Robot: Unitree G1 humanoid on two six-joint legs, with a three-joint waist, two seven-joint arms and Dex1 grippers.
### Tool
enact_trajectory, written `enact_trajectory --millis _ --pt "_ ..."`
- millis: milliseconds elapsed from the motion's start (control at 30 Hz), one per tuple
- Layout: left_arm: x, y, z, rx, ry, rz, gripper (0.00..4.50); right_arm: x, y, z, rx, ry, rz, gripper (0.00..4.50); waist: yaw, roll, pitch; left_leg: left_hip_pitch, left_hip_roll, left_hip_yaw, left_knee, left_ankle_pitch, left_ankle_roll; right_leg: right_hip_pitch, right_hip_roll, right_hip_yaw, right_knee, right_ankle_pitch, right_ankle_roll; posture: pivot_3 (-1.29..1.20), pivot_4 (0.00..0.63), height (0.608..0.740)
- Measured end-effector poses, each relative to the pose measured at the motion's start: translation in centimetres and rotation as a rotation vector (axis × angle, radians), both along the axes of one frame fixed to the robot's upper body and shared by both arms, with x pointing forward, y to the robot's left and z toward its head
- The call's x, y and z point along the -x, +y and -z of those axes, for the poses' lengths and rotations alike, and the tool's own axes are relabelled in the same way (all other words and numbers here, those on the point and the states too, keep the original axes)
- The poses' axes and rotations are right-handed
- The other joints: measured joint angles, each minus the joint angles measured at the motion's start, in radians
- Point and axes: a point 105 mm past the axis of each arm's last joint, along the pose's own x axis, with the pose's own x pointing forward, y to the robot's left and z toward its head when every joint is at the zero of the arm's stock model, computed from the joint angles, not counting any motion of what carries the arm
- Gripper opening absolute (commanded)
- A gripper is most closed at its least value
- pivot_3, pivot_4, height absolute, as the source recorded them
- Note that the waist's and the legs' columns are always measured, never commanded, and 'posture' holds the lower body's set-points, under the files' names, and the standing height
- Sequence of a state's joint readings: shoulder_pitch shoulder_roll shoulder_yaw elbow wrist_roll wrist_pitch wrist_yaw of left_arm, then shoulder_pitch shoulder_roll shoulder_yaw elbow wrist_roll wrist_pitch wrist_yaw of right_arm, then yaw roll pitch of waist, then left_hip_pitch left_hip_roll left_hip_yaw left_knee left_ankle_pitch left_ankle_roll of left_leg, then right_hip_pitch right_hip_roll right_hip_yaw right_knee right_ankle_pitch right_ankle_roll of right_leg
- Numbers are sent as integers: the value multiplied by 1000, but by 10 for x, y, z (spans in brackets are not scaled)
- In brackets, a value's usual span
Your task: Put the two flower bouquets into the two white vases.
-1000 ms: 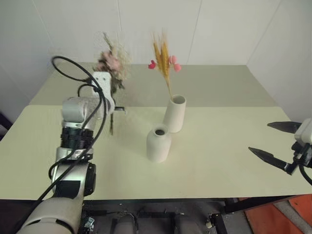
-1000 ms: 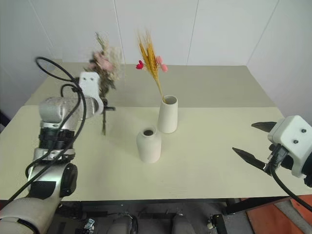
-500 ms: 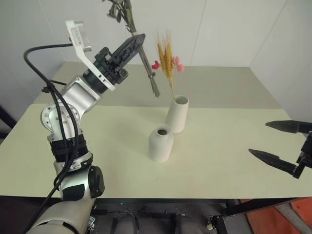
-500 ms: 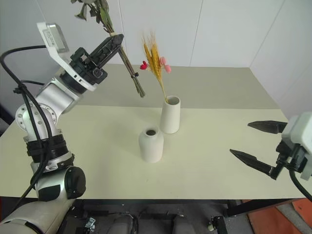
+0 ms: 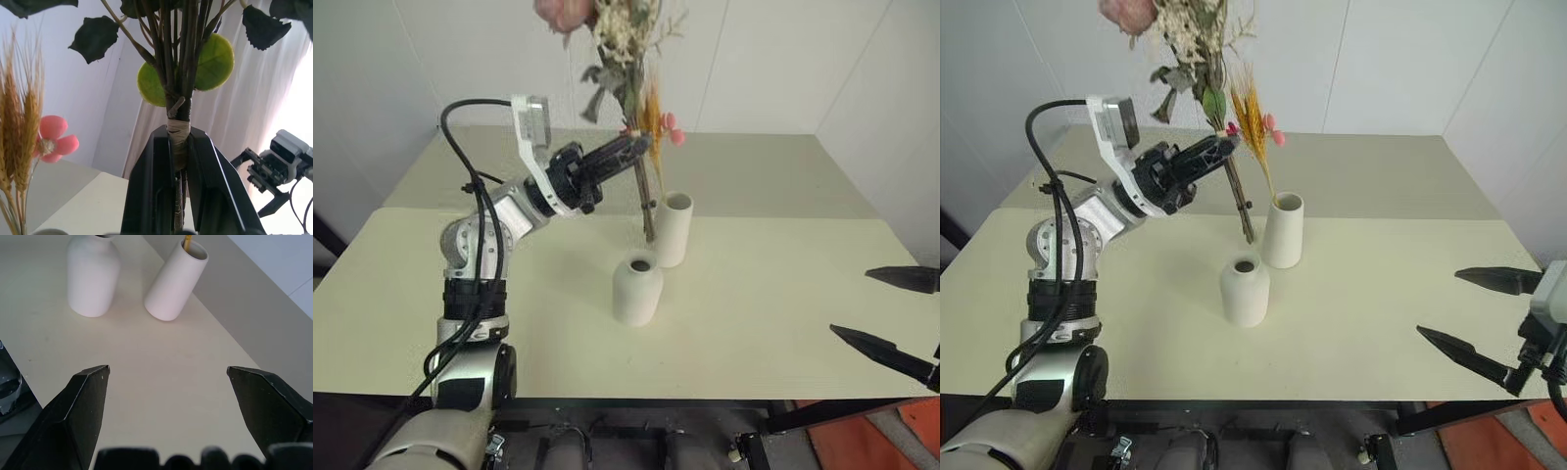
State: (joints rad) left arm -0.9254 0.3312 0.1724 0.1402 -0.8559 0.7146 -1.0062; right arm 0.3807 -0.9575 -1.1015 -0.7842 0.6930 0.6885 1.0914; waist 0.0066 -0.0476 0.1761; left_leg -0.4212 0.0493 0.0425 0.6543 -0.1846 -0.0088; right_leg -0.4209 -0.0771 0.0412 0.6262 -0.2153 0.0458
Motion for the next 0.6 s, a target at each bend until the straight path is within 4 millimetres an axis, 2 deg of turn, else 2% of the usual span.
enact_trajectory --millis 267,533,600 --pt "1 1 7 -47 -40 3 116 3 -1 3 13 17 17 4500 0 0 0 0 0 0 0 0 0 0 0 0 0 0 0 0 150 740" --pt "5 -3 52 -187 -23 23 116 2 -3 2 11 7 25 4500 1 0 0 0 0 0 0 0 0 0 0 0 0 0 0 0 150 740" --pt "4 -4 56 -196 -18 22 116 2 -3 2 11 7 25 4500 2 0 0 -1 0 0 0 0 0 0 0 0 0 0 0 0 150 740"
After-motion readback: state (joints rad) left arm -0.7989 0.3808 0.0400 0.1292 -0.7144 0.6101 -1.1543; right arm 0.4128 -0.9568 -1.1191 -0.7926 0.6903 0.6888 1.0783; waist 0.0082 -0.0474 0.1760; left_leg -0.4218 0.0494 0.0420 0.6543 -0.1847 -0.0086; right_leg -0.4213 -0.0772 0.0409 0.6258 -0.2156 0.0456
